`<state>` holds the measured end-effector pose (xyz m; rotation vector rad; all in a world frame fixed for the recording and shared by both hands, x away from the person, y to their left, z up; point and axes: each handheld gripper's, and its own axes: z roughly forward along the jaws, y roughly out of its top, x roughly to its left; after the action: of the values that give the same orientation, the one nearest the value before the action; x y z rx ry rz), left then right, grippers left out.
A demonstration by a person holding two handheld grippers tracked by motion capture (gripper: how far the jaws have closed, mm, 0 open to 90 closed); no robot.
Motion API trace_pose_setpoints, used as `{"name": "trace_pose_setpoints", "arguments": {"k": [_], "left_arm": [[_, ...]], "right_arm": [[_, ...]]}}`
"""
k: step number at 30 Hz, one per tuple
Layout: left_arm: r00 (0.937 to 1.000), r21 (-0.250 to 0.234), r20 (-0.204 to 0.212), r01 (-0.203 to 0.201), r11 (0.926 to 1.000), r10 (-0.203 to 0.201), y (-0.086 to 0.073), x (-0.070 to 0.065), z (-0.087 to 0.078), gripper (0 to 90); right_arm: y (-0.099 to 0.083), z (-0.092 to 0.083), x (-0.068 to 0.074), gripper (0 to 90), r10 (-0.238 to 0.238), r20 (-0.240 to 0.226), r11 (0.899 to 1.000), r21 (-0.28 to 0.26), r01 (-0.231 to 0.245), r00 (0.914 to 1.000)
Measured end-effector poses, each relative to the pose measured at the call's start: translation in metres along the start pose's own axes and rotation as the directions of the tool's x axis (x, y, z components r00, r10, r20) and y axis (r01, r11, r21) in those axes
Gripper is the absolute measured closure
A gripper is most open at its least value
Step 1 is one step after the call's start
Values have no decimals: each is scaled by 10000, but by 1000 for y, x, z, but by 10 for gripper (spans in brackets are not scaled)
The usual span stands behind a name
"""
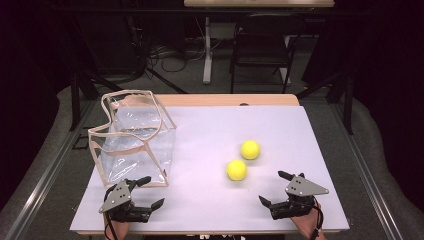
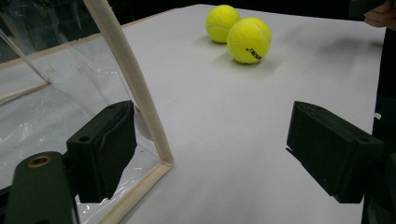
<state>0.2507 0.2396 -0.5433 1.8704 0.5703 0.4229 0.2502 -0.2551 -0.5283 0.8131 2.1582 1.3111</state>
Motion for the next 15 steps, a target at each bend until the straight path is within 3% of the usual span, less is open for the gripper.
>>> {"name": "trace_pose_setpoints", "arguments": {"k": [15], "left_arm": [[9998, 114, 181, -130, 9999, 127, 0, -2, 5, 158]], "right_arm": [[4, 0, 2, 0, 61, 45, 9999, 123, -62, 10000]]}}
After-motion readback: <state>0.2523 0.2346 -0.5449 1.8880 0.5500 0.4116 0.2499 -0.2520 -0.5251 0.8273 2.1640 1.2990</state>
